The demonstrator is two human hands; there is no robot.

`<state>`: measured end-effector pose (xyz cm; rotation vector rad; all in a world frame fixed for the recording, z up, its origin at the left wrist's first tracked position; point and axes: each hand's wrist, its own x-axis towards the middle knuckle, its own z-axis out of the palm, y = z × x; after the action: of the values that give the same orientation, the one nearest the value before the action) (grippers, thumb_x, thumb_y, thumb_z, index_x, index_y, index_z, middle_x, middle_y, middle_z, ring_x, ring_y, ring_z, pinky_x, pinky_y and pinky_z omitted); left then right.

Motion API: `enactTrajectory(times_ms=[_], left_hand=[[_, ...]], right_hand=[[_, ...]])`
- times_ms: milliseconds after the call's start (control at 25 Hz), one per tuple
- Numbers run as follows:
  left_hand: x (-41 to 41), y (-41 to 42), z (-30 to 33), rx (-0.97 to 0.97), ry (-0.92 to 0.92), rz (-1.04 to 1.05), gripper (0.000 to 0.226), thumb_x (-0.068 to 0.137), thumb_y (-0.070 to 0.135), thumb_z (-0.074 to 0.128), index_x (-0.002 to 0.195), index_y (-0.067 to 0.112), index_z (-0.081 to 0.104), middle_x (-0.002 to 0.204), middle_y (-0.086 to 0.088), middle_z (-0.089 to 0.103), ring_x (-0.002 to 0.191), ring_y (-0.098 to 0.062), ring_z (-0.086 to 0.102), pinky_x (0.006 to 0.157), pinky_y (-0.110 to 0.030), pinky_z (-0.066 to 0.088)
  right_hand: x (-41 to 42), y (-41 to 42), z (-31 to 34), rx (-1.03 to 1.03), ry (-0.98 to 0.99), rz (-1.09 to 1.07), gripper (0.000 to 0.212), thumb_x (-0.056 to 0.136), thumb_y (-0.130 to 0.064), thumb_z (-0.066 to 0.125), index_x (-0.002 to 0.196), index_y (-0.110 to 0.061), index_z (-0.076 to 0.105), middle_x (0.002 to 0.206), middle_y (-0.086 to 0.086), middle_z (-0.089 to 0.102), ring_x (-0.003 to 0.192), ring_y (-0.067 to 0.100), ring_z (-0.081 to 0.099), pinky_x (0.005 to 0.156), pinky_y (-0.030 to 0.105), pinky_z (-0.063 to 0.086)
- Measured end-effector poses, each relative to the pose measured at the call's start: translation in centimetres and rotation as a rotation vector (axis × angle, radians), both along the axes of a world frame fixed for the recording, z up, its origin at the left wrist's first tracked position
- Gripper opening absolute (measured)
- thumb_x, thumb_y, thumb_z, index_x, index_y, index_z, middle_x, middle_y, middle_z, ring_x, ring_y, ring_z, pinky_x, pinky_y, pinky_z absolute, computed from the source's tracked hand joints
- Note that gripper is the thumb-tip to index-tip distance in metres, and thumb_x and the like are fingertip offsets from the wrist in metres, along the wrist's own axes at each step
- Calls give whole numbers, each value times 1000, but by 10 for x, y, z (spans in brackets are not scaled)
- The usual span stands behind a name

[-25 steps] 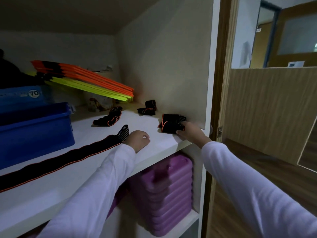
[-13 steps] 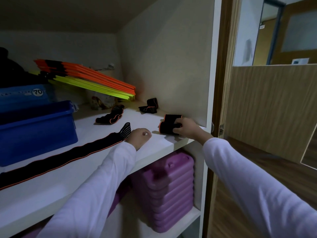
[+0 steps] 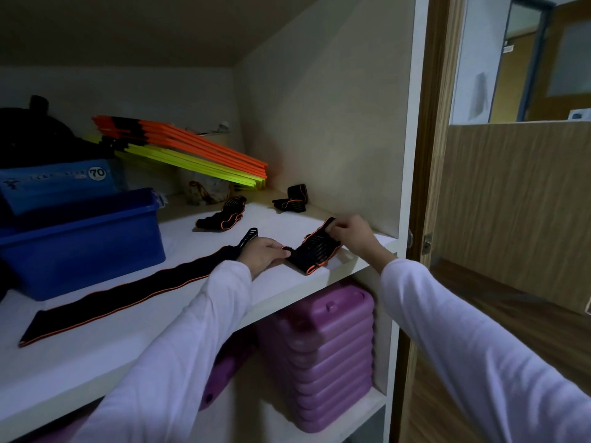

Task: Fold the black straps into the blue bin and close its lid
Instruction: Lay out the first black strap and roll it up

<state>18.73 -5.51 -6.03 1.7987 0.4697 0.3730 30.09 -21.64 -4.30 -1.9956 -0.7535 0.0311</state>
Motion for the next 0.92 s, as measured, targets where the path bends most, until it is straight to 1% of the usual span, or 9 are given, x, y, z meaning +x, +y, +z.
enactTrajectory(times_ms=[160,280,400,520,600,680,720,840,920], left_hand=[[-4,1,4,15,11,-3,21,88,5,60,67,6,54,66,-6,49,62,-13,47,66,-18,42],[-6,1,5,38,25,-15,25,88,12,62,65,7,52,63,-5,48,59,-11,45,59,-14,40],[-7,0,5,7,9,-8,25,88,1,60,65,6,52,66,-6,53,62,-10,51,49,-5,47],[-7,0,6,-17,-8,15,26,89,-7,53,65,4,54,71,-7,56,66,-12,54,47,-5,48],[-8,1,7,-37,-5,38,27,89,-7,50,65,6,54,72,-6,54,68,-12,52,54,-11,49],[-10,1,10,-91,-12,80,26,90,-1,48,66,10,51,74,-4,48,68,-13,48,63,-20,44],[-11,1,11,-146,-42,105,26,90,1,45,66,11,48,74,-4,45,68,-15,46,64,-22,42],[-13,-1,21,-377,-218,144,25,91,-1,35,69,11,41,75,-5,42,68,-18,46,63,-28,42],[-16,-4,28,-520,-313,139,23,92,1,31,74,9,41,78,-8,49,70,-20,50,65,-30,43]], right_hand=[[21,-4,-15,-275,-140,-162,18,86,-5,49,75,0,63,81,18,56,78,25,53,57,27,34],[32,-1,-26,-349,-148,-159,31,92,-23,51,108,2,61,107,23,64,103,35,58,78,33,43],[31,2,-27,-369,-164,-183,40,92,-33,52,114,1,56,117,20,62,110,34,56,79,32,41],[28,2,-28,-469,-254,-211,36,91,-38,53,94,-2,57,118,21,60,114,34,52,87,35,41],[27,3,-28,-495,-237,-210,37,89,-36,56,69,-6,49,106,23,62,106,35,54,76,34,40],[27,5,-26,-368,-128,-193,36,85,-26,60,60,-8,43,79,18,57,85,29,53,56,28,33],[25,6,-24,-240,-39,-172,30,85,-21,59,62,-7,46,70,12,54,78,26,51,54,27,33],[17,5,-13,322,360,-4,12,89,-17,52,81,-9,55,69,4,53,73,23,54,64,29,45],[11,2,-7,506,573,130,8,90,-17,48,83,-15,51,73,3,50,69,19,54,65,31,50]])
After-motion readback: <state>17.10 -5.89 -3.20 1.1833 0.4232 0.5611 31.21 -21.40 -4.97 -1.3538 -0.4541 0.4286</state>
